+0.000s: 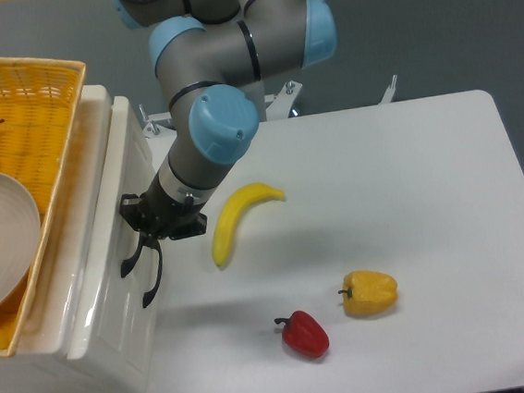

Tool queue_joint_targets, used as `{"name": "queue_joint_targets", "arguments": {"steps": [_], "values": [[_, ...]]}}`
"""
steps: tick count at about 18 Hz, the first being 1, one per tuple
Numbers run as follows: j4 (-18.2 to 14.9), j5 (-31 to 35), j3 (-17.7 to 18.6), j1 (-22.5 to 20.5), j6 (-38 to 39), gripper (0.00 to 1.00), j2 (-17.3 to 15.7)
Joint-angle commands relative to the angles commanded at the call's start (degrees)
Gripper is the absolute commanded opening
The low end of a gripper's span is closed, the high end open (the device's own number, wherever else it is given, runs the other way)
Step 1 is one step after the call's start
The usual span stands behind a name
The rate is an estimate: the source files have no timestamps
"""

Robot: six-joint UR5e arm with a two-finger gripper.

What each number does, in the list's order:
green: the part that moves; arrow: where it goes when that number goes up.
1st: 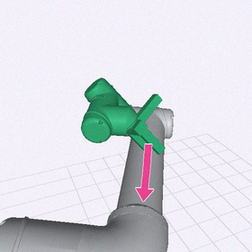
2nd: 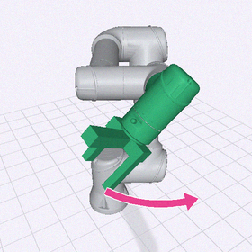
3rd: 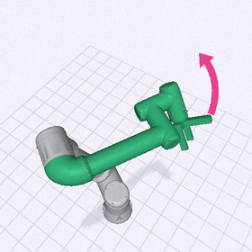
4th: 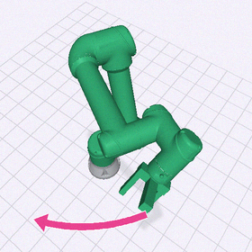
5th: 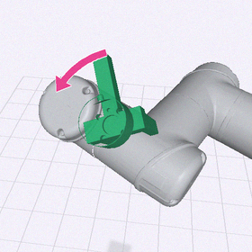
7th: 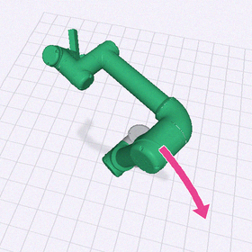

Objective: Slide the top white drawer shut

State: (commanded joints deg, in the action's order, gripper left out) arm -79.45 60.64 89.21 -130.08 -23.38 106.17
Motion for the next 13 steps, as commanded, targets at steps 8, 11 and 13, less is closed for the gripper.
{"name": "queue_joint_targets", "arguments": {"steps": [8,11,13], "values": [[1.0,0.7,0.1,-1.8,-0.3,0.47,0.1],[0.9,4.6,0.1,-3.9,-0.5,0.55,0.1],[1.7,5.2,0.1,-5.5,-0.6,0.56,0.6]]}}
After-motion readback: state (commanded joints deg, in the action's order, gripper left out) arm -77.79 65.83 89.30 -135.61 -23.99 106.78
